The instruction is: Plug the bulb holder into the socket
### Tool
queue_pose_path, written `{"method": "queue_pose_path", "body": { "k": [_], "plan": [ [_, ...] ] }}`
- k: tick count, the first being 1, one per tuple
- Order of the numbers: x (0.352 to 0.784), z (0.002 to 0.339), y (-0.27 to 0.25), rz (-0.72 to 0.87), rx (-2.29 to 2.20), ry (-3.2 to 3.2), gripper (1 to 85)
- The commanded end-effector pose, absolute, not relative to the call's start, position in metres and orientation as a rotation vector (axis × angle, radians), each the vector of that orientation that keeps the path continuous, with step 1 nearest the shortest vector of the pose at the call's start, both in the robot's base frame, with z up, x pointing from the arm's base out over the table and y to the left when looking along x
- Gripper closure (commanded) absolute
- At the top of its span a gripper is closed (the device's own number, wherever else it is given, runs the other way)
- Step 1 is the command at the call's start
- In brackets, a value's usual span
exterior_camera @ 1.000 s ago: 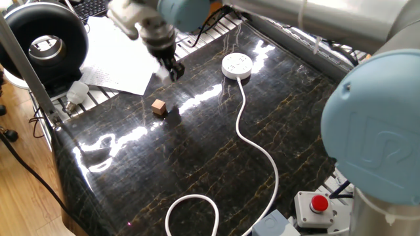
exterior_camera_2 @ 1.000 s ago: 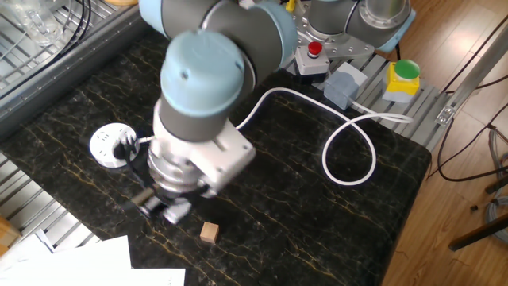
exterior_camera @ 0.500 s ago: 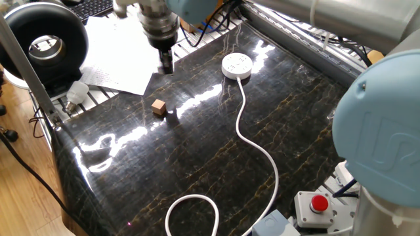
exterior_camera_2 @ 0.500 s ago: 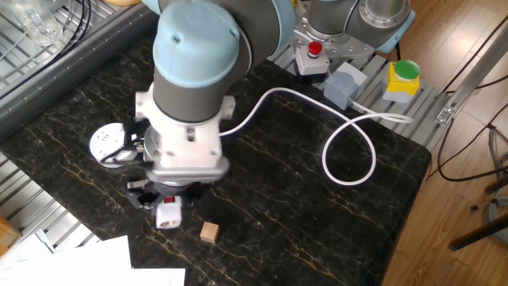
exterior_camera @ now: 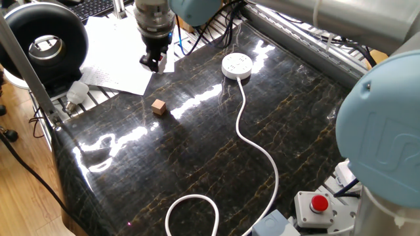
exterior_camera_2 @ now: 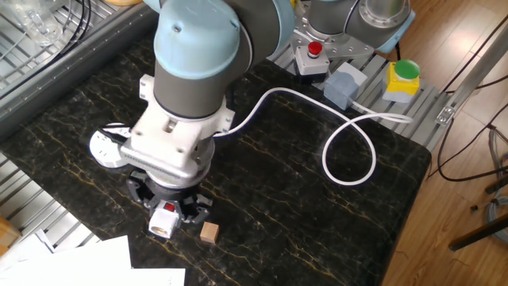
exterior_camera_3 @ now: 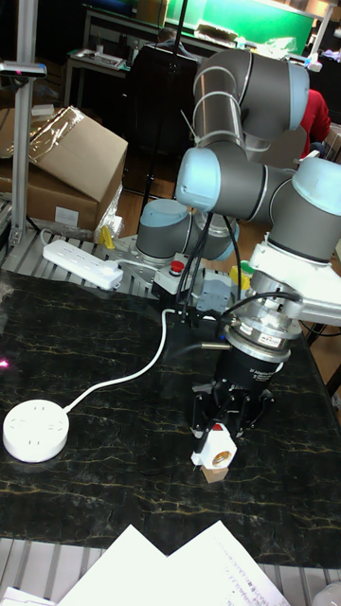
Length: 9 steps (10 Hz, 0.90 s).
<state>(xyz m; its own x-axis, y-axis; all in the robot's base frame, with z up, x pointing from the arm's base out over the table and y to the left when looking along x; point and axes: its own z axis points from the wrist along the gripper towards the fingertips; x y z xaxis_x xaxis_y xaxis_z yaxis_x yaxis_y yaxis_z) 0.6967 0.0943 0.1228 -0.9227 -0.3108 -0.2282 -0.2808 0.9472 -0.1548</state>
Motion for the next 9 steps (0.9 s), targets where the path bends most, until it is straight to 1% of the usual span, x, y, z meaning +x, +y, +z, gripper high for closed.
{"method": "queue_pose_path", "body": {
  "k": [1,2,3,5,9],
  "plan": [
    [0.689,0.122,0.092,-0.021,-0.311,2.885,84.0],
    [0.685,0.124,0.064,0.036,-0.336,2.893,84.0],
    [0.680,0.129,0.032,0.046,-0.390,2.911,84.0],
    [0.677,0.124,0.001,-0.065,-0.416,2.905,84.0],
    [0.675,0.127,0.014,-0.026,-0.256,2.955,84.0]
  ]
}}
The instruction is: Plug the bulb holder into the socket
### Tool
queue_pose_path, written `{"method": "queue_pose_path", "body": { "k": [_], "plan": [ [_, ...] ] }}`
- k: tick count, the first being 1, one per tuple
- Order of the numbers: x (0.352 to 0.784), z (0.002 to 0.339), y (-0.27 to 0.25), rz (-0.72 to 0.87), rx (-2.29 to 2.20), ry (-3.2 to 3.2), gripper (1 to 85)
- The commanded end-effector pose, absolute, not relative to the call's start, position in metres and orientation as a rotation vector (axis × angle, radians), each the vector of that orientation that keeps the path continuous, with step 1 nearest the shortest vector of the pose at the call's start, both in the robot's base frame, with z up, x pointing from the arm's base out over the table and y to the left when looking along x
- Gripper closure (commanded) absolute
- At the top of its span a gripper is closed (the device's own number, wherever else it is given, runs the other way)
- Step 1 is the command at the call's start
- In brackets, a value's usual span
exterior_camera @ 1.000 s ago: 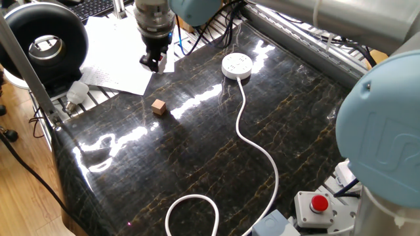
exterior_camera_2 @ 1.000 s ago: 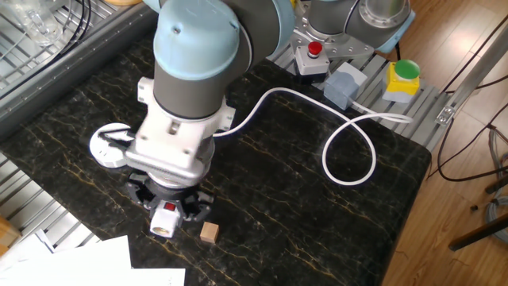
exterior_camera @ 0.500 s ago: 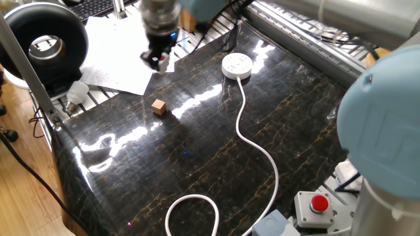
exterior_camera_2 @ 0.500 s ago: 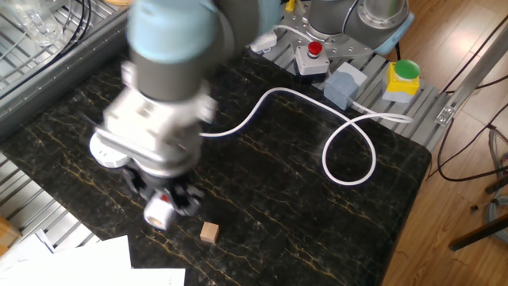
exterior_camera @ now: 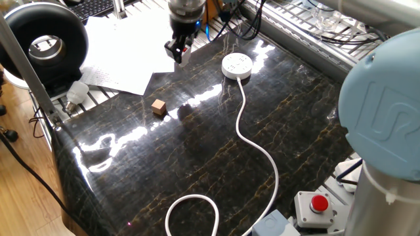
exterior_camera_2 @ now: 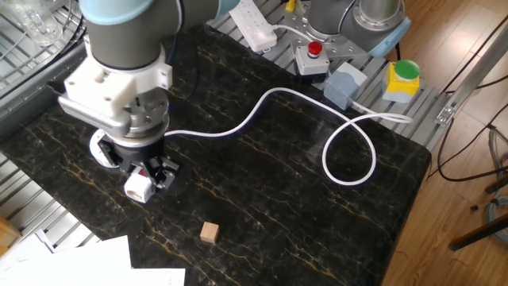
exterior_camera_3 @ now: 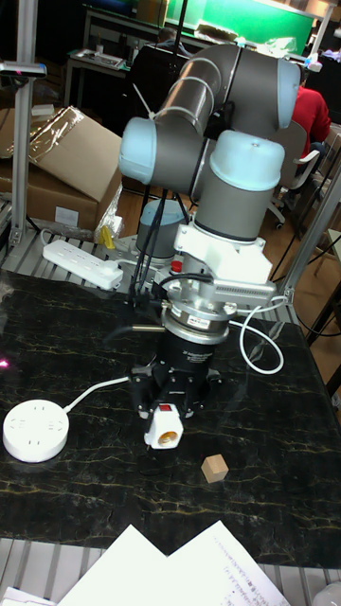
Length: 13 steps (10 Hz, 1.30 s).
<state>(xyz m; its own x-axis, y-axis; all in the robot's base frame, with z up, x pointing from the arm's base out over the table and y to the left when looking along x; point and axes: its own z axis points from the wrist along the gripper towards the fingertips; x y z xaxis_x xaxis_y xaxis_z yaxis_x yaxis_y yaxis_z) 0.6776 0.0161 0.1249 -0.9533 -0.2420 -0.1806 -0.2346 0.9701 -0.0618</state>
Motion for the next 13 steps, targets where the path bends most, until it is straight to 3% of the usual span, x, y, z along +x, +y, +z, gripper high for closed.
{"method": "queue_pose_path", "body": {
  "k": [1,2,6,9,13],
  "plan": [
    [0.677,0.128,0.018,0.006,-0.142,2.953,84.0],
    [0.678,0.128,0.033,0.104,-0.007,2.950,84.0],
    [0.678,0.126,0.022,0.089,-0.069,2.942,84.0],
    [0.665,0.130,-0.078,0.050,-0.328,2.961,84.0],
    [0.660,0.126,-0.088,0.050,-0.337,2.963,84.0]
  ]
}}
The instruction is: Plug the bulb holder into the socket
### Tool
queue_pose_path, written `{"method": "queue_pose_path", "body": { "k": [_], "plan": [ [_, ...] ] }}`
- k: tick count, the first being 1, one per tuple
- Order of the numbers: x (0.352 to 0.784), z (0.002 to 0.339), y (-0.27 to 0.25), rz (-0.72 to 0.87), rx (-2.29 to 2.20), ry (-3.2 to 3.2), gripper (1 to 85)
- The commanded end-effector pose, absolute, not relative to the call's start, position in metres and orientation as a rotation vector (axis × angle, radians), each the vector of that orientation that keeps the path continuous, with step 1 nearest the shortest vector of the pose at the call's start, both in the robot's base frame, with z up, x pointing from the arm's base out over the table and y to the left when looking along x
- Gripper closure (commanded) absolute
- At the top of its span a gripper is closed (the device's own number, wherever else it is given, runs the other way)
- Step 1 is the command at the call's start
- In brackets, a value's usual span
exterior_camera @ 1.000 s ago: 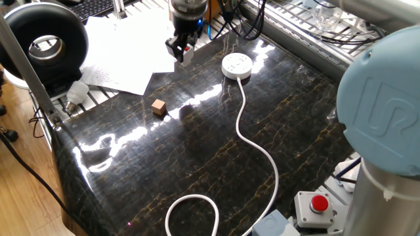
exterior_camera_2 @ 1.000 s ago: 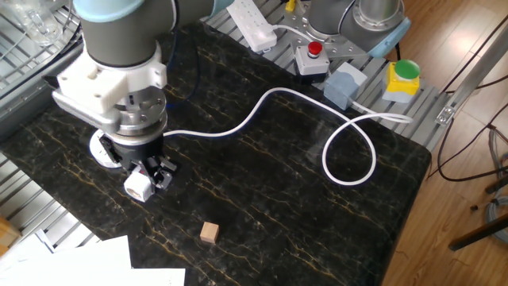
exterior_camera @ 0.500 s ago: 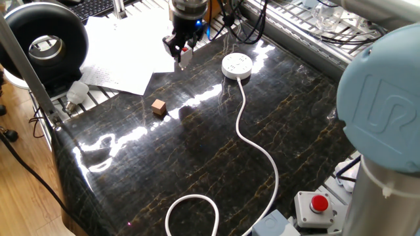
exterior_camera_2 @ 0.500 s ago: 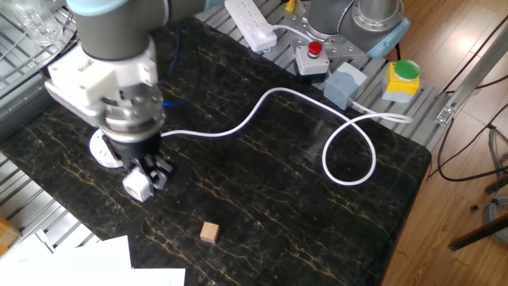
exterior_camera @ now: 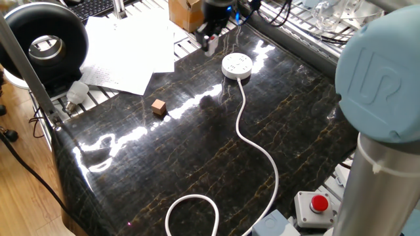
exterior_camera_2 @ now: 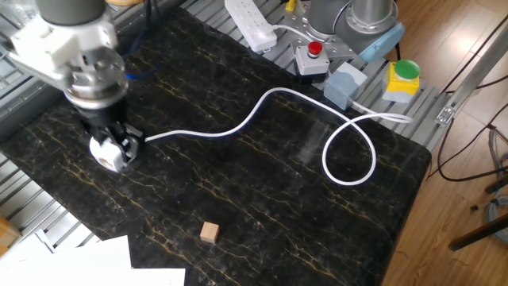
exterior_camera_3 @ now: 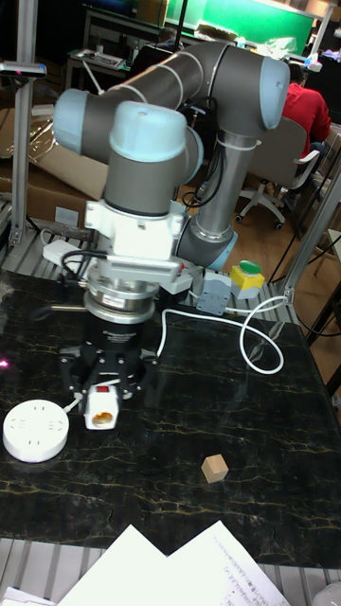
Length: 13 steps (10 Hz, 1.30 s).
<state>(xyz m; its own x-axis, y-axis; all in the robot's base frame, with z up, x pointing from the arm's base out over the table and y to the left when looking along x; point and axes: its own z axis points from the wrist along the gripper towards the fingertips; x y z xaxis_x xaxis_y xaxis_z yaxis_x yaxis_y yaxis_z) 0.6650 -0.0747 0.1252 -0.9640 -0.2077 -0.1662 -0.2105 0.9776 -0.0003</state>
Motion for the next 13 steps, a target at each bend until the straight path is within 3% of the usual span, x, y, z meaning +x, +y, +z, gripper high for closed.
{"method": "queue_pose_path", "body": {
  "k": [1,5,7,10,13],
  "plan": [
    [0.658,0.125,-0.078,0.063,-0.301,2.974,84.0],
    [0.669,0.127,-0.074,0.112,0.052,2.953,84.0],
    [0.671,0.127,-0.078,0.088,0.016,2.944,84.0],
    [0.644,0.117,-0.153,0.043,-0.206,2.946,84.0],
    [0.628,0.111,-0.186,0.080,-0.258,2.940,84.0]
  ]
}}
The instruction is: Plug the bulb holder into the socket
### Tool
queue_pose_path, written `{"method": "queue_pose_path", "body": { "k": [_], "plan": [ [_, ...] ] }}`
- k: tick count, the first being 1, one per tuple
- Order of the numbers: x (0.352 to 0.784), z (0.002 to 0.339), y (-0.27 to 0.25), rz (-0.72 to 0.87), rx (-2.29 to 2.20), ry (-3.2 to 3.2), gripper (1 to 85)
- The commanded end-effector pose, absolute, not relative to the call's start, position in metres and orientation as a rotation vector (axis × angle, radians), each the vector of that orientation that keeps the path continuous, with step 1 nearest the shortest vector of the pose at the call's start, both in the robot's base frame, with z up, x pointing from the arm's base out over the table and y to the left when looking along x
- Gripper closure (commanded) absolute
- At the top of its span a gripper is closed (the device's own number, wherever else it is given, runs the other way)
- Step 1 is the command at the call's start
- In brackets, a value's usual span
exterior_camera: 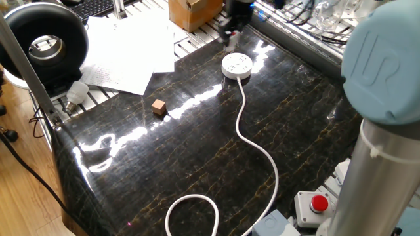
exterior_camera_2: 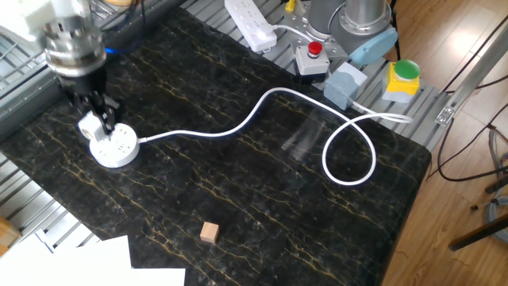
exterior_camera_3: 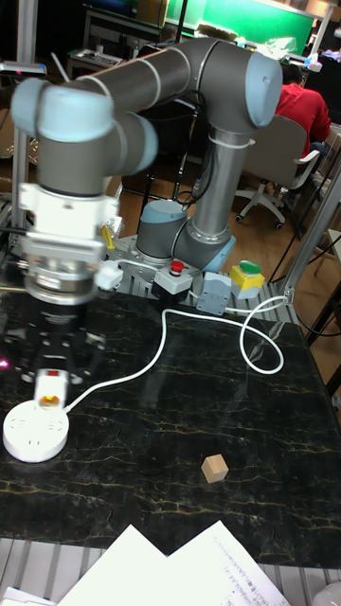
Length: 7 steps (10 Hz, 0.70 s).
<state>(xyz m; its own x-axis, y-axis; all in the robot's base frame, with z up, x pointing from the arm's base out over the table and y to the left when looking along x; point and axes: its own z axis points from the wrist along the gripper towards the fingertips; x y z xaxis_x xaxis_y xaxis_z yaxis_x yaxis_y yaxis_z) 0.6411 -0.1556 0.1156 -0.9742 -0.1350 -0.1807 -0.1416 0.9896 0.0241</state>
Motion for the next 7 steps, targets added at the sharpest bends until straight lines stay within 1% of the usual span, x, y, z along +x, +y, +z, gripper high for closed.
{"method": "queue_pose_path", "body": {
  "k": [1,3,7],
  "plan": [
    [0.625,0.106,-0.189,0.091,-0.257,2.937,84.0],
    [0.612,0.099,-0.184,0.150,-0.226,2.947,84.0],
    [0.609,0.083,-0.178,0.099,-0.169,2.940,84.0]
  ]
}}
